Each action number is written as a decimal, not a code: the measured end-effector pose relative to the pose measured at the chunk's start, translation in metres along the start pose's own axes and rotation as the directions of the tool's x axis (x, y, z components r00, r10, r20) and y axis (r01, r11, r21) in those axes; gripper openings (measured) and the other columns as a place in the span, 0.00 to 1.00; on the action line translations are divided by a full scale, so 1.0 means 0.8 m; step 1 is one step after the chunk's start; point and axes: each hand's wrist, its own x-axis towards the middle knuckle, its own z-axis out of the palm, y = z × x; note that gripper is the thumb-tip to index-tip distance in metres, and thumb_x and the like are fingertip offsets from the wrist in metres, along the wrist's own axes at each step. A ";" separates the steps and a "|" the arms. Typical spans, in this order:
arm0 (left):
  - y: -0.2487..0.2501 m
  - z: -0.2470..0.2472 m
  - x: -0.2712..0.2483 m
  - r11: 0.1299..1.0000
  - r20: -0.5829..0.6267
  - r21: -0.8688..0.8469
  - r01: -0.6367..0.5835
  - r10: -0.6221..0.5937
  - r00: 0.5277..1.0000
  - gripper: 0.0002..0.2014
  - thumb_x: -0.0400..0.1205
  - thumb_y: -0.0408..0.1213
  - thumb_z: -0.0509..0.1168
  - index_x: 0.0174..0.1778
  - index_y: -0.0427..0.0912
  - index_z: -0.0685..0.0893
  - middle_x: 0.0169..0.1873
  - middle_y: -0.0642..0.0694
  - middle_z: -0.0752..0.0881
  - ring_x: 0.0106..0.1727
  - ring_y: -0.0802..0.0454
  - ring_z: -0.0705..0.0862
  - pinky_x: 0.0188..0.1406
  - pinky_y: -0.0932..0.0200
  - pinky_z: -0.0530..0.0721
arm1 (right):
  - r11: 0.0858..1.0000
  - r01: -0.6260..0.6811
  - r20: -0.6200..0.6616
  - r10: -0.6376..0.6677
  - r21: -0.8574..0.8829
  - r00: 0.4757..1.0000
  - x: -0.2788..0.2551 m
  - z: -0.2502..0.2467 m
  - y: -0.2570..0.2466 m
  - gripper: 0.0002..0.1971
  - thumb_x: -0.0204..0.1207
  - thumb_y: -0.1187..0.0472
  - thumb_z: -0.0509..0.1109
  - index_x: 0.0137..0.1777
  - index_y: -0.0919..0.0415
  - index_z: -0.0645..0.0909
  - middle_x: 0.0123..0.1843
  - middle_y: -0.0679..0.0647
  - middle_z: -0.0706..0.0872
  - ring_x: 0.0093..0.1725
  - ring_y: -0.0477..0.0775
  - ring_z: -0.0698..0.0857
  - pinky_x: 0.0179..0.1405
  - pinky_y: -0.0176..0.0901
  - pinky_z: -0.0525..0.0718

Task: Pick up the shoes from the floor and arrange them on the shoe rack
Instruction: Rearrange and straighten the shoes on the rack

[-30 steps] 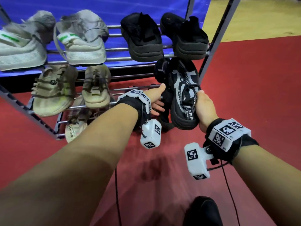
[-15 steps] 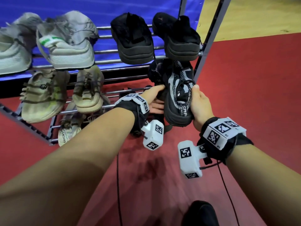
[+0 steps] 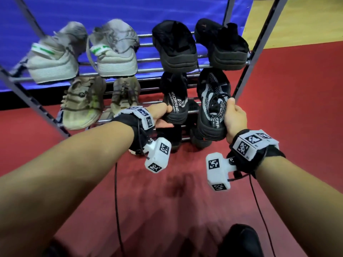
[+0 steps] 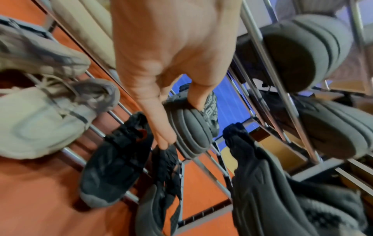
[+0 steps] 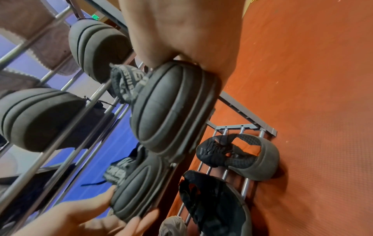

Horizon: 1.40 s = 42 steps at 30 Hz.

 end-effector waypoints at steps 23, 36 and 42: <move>0.003 -0.013 0.005 0.990 -0.049 -0.120 -0.081 0.075 0.996 0.10 0.86 0.33 0.55 0.39 0.41 0.78 0.40 0.44 0.82 0.36 0.52 0.82 0.23 0.62 0.86 | 0.923 -0.284 0.310 0.198 0.260 0.930 0.001 0.018 0.041 0.23 0.79 0.65 0.66 0.74 0.61 0.69 0.53 0.55 0.83 0.35 0.48 0.82 0.25 0.39 0.78; 0.013 0.006 0.036 0.978 -0.008 0.199 0.066 -0.066 0.998 0.14 0.87 0.47 0.52 0.54 0.39 0.74 0.34 0.44 0.79 0.17 0.56 0.83 0.14 0.67 0.81 | 0.911 -0.249 0.298 0.150 0.330 0.943 0.069 0.029 0.040 0.21 0.79 0.61 0.64 0.72 0.60 0.74 0.51 0.55 0.87 0.38 0.50 0.86 0.28 0.40 0.79; 0.000 0.001 0.046 0.975 0.022 0.223 0.024 -0.030 0.999 0.09 0.87 0.43 0.50 0.54 0.44 0.73 0.29 0.47 0.73 0.10 0.59 0.72 0.13 0.72 0.74 | 0.894 -0.208 0.317 0.079 0.398 0.945 0.077 0.028 0.050 0.16 0.82 0.61 0.64 0.68 0.61 0.76 0.50 0.55 0.87 0.41 0.52 0.86 0.41 0.47 0.80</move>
